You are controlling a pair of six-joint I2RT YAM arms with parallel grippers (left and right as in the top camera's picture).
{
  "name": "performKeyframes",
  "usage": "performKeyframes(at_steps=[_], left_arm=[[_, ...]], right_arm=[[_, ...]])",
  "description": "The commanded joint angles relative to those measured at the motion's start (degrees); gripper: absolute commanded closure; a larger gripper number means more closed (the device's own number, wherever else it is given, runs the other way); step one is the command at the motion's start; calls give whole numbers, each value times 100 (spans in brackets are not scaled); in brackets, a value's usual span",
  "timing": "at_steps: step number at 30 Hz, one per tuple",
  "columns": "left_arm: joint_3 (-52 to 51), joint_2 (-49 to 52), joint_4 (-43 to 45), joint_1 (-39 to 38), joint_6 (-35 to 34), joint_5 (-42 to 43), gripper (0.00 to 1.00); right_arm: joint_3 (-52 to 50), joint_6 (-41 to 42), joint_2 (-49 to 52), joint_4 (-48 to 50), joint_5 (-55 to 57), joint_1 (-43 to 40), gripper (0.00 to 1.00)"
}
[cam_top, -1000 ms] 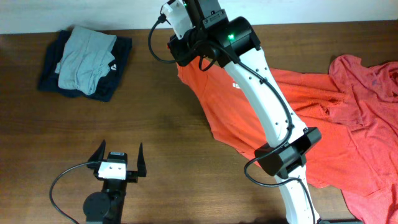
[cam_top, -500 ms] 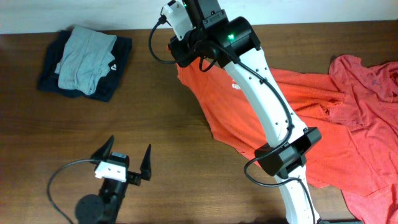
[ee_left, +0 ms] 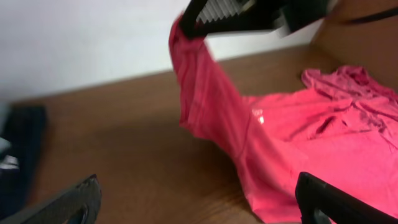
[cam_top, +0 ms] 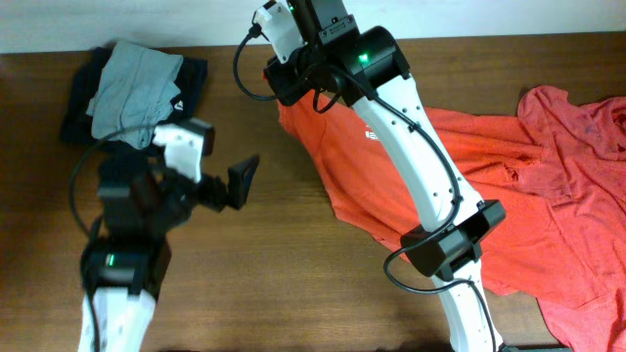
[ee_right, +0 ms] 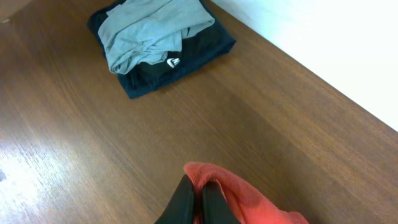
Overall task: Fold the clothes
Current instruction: 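Reach the left gripper to the T-shirt's left edge and grasp it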
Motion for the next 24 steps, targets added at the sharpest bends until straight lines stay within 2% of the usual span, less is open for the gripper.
performKeyframes(at_steps=[1, 3, 9, 14, 18, 24], left_arm=[[157, 745, 271, -17, -57, 302, 1], [157, 1239, 564, -17, -57, 426, 1], [157, 2527, 1947, -17, -57, 1757, 1], [157, 3250, 2647, -22, -57, 1893, 4], [157, 3676, 3263, -28, -57, 2433, 4], [157, 3923, 3901, -35, -61, 2575, 4]], right_arm=[[111, 46, -262, 22, -138, 46, 96], [111, 46, -286, 22, -138, 46, 96], [109, 46, -306, 22, -138, 46, 96], [109, 46, -306, 20, -138, 46, 96], [109, 46, -306, 17, -138, 46, 96], [109, 48, -306, 13, -138, 46, 95]])
